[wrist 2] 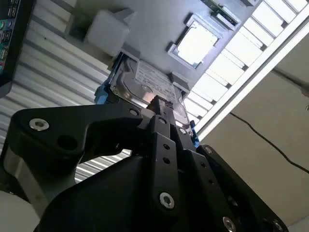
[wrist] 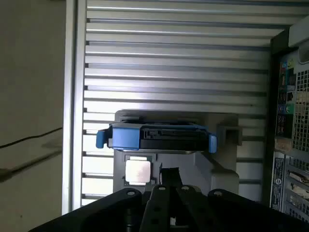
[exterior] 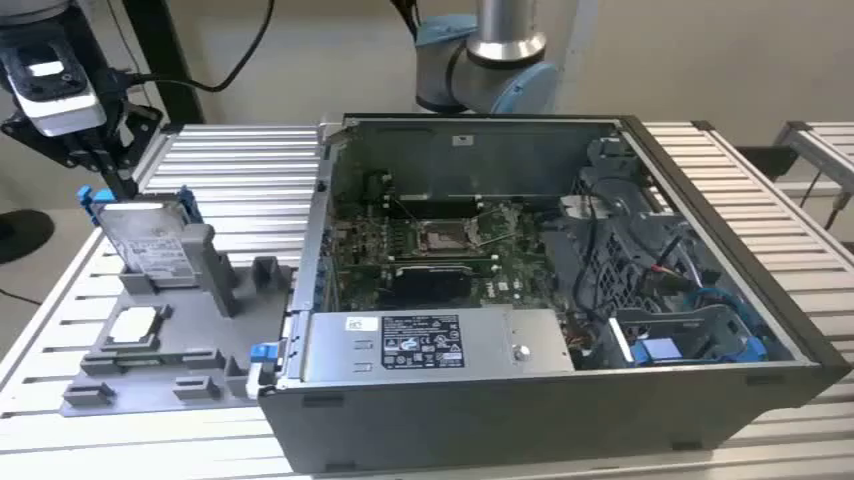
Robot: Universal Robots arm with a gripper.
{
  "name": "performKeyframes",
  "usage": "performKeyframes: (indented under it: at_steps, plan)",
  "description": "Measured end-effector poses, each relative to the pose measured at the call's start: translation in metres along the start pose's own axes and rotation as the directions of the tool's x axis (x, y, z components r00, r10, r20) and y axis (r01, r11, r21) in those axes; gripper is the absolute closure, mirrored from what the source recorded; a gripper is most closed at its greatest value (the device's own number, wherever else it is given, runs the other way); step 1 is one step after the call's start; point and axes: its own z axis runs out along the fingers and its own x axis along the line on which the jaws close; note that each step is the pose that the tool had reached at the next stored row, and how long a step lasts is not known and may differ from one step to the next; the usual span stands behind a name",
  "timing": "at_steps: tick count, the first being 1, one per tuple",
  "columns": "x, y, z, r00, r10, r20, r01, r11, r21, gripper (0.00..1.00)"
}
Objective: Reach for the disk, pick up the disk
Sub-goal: 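Reach for the disk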
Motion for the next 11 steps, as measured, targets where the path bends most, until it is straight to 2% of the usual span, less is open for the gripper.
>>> performKeyframes:
  at_steps: [11]
  plan:
    - [0.0, 0.0, 0.0, 1.0, 0.0, 0.0, 0.0, 1.0, 0.0, 1.0]
